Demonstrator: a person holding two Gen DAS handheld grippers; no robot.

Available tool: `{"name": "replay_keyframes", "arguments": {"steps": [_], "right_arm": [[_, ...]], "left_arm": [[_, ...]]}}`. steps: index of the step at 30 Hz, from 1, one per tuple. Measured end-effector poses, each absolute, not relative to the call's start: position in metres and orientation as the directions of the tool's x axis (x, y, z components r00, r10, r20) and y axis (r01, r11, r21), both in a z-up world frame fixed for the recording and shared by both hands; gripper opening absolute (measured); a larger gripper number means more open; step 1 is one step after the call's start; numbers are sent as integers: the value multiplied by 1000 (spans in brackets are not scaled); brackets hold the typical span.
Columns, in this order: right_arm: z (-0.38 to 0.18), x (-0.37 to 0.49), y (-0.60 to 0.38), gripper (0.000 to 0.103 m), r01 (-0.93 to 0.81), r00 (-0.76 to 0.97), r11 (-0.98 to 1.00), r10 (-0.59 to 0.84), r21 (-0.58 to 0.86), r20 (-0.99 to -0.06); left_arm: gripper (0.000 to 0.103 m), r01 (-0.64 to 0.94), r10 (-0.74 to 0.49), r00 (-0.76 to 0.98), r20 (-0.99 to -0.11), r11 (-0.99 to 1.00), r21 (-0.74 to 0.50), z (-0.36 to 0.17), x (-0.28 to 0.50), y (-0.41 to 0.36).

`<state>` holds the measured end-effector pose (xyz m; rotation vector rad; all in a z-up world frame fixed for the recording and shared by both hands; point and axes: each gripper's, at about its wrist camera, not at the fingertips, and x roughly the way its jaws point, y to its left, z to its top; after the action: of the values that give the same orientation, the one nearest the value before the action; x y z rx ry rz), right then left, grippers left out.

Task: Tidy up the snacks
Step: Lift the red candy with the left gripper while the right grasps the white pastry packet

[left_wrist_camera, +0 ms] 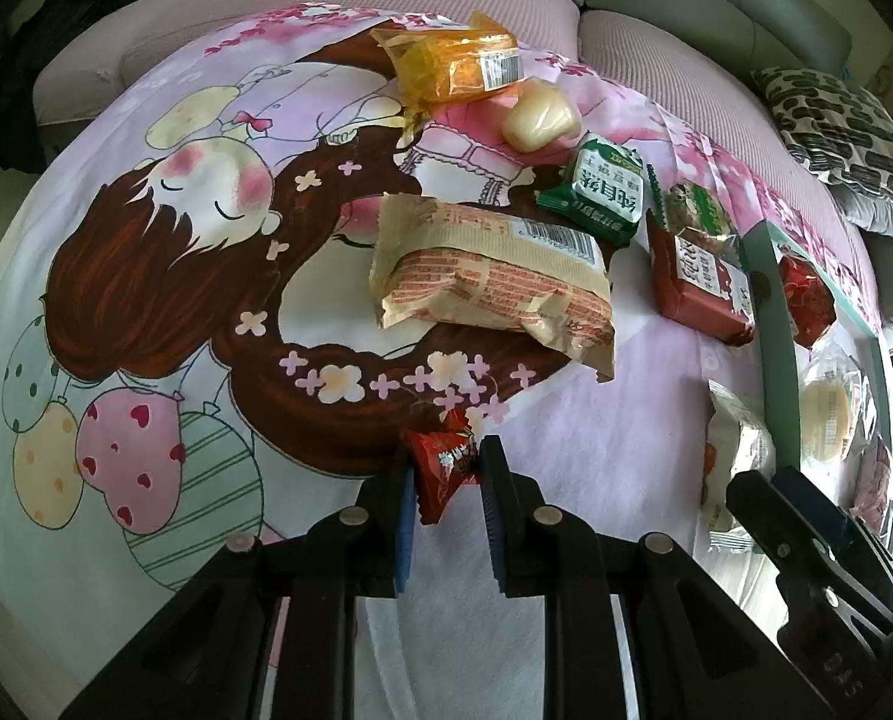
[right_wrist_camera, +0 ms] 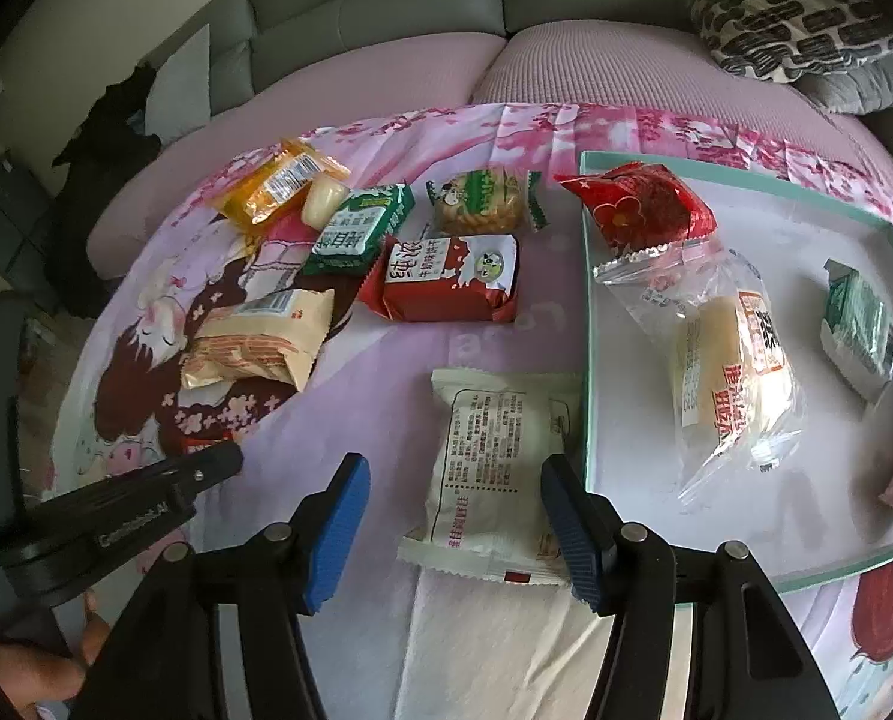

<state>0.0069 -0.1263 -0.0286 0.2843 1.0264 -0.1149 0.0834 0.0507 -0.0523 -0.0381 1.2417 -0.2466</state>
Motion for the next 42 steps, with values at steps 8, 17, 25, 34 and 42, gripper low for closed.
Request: {"name": "replay_keyframes", "arguments": {"steps": [8, 17, 25, 34, 42], "right_arm": [[-32, 11, -119, 63, 214, 501, 969, 0, 124, -866], [-32, 11, -114, 63, 180, 508, 967, 65, 180, -859], [-31, 11, -107, 63, 129, 516, 963, 137, 235, -846], [-29, 10, -110, 63, 129, 526, 953, 169, 275, -833], [-30, 11, -114, 63, 160, 522, 959, 119, 234, -845]], "left_arm": [[21, 162, -201, 301, -932, 974, -157, -52, 85, 48], [21, 161, -196, 302, -933, 975, -153, -53, 85, 47], [21, 160, -197, 302, -933, 975, -154, -53, 85, 48], [21, 162, -195, 300, -934, 975, -152, -54, 85, 48], [21, 161, -200, 295, -935, 974, -157, -56, 86, 48]]}}
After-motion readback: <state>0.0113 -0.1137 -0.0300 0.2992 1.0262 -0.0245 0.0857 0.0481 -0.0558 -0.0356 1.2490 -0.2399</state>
